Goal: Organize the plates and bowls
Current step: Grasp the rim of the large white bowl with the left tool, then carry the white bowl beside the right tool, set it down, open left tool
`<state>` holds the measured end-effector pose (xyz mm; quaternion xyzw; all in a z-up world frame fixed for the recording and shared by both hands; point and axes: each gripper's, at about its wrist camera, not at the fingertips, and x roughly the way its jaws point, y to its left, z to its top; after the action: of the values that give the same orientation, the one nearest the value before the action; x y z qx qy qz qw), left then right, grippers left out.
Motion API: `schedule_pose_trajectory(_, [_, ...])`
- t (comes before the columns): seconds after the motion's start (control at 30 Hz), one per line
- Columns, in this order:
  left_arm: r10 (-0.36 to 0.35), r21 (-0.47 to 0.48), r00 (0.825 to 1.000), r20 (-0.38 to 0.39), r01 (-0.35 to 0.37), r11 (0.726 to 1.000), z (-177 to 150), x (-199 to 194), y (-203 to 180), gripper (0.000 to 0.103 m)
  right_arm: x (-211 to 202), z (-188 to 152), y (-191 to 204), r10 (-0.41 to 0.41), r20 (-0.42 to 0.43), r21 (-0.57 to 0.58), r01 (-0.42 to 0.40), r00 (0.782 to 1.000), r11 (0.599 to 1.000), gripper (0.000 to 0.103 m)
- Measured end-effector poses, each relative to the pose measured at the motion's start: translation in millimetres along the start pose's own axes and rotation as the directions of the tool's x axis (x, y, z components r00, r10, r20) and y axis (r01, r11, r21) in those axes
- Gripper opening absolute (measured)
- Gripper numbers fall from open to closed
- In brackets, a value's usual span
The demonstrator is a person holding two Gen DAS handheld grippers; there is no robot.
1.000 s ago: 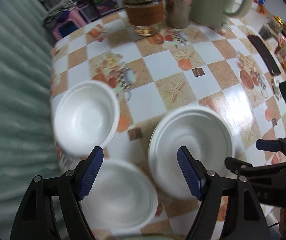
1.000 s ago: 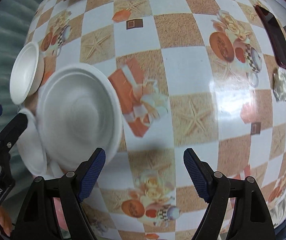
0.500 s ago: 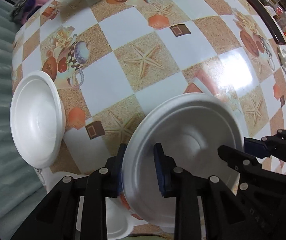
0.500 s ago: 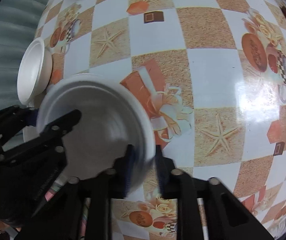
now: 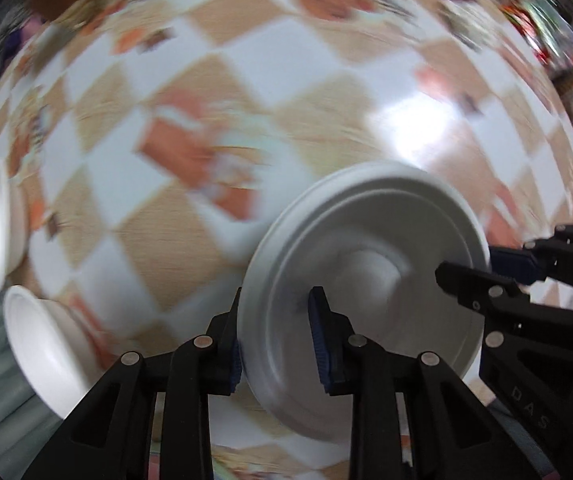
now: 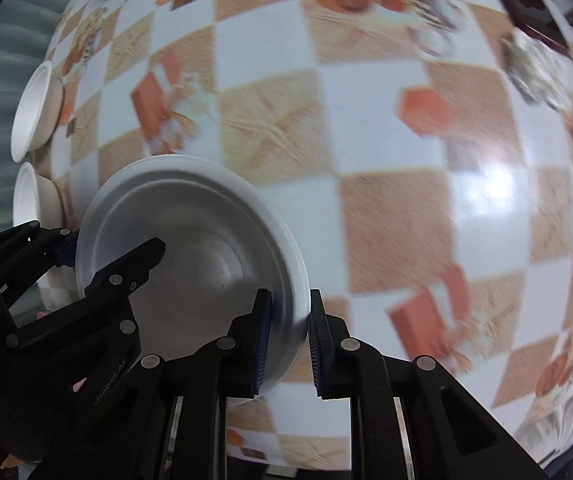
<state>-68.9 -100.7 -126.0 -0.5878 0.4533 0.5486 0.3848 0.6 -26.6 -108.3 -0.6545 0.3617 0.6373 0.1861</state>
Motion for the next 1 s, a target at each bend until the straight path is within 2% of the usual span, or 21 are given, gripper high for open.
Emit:
schedule_pose_trajectory(0.07, [-0.022,0.025,1.000,-0.011,0.023,0.999,-0.4,3.1,-21.5,0.031,-2.5,-13.0,-15.7,-0.043,0.011,0.024,0.043,0.999,0.999,0.019])
schedule_pose_trajectory(0.2, [-0.061,0.091,0.998,-0.017,0.063,0.994,-0.2,5.9,-64.0,0.031,-3.8,-34.8,-47.6,-0.076,0.010,0.097,0.075,0.997,0.992,0.019])
schedule_pose_trajectory(0.27, [-0.061,0.123,0.998,-0.003,0.061,0.991,-1.0,3.9,-79.6,0.036,-3.3,-42.7,-60.1,-0.092,0.011,0.127,0.090,0.996,0.988,0.019])
schedule_pose_trajectory(0.3, [-0.047,0.135,0.999,0.008,0.045,0.990,-2.2,2.1,-85.2,0.045,-2.9,-47.1,-68.0,-0.087,0.013,0.143,0.084,0.996,0.986,0.019])
schedule_pose_trajectory(0.33, [-0.026,0.140,0.999,0.021,0.023,0.990,-3.7,0.3,-88.4,0.058,-2.1,-49.4,-72.5,-0.086,0.014,0.152,0.083,0.996,0.985,0.019])
schedule_pose_trajectory(0.4, [0.008,0.132,0.998,0.060,-0.015,0.991,-8.3,-5.7,-87.3,0.073,-5.2,-54.0,-81.3,-0.109,0.020,0.166,0.104,0.994,0.981,0.020])
schedule_pose_trajectory(0.43, [0.008,0.121,0.997,0.080,-0.018,0.993,-11.5,-9.6,-82.6,0.075,-6.7,-55.0,-82.8,-0.120,0.025,0.169,0.114,0.993,0.979,0.025])
schedule_pose_trajectory(0.47, [0.001,0.108,0.996,0.091,-0.011,0.994,-15.4,-12.8,-76.5,0.076,-9.0,-56.8,-87.2,-0.132,0.032,0.173,0.125,0.991,0.977,0.036])
schedule_pose_trajectory(0.5, [-0.008,0.096,0.996,0.094,-0.001,0.995,-15.1,-17.8,-68.5,0.077,-13.5,-57.3,-87.9,-0.160,0.048,0.181,0.148,0.986,0.972,0.070])
schedule_pose_trajectory(0.53, [-0.020,0.080,0.995,0.098,0.013,0.997,-18.5,-21.1,-60.8,0.078,-16.6,-61.3,-81.6,-0.179,0.068,0.186,0.163,0.982,0.969,0.089])
schedule_pose_trajectory(0.6, [-0.036,0.051,0.993,0.113,0.031,0.998,-25.1,-27.4,-47.0,0.079,-28.2,-63.3,-78.5,-0.220,0.124,0.187,0.195,0.967,0.963,0.089])
schedule_pose_trajectory(0.7, [-0.048,0.012,0.990,0.129,0.047,0.999,-35.5,-39.3,-31.8,0.079,-34.4,-68.2,-68.5,-0.242,0.151,0.187,0.213,0.958,0.959,0.089])
schedule_pose_trajectory(0.73, [-0.053,-0.002,0.989,0.135,0.053,0.999,-44.0,-42.0,-20.5,0.079,-49.2,-56.7,-69.7,-0.241,0.156,0.187,0.211,0.958,0.959,0.089])
schedule_pose_trajectory(0.87, [-0.067,-0.046,0.986,0.155,0.075,0.996,-57.1,-55.2,-3.5,0.079,-65.9,-59.8,-65.8,-0.247,0.182,0.190,0.212,0.952,0.959,0.089])
schedule_pose_trajectory(0.93, [-0.070,-0.064,0.984,0.166,0.082,0.995,-73.7,-65.5,2.1,0.079,-75.9,-60.2,-61.1,-0.252,0.193,0.187,0.217,0.948,0.958,0.089])
schedule_pose_trajectory(1.0, [-0.071,-0.081,0.982,0.176,0.087,0.993,-74.5,-67.1,4.7,0.079,-80.7,-57.2,-49.3,-0.253,0.203,0.175,0.220,0.946,0.960,0.089])
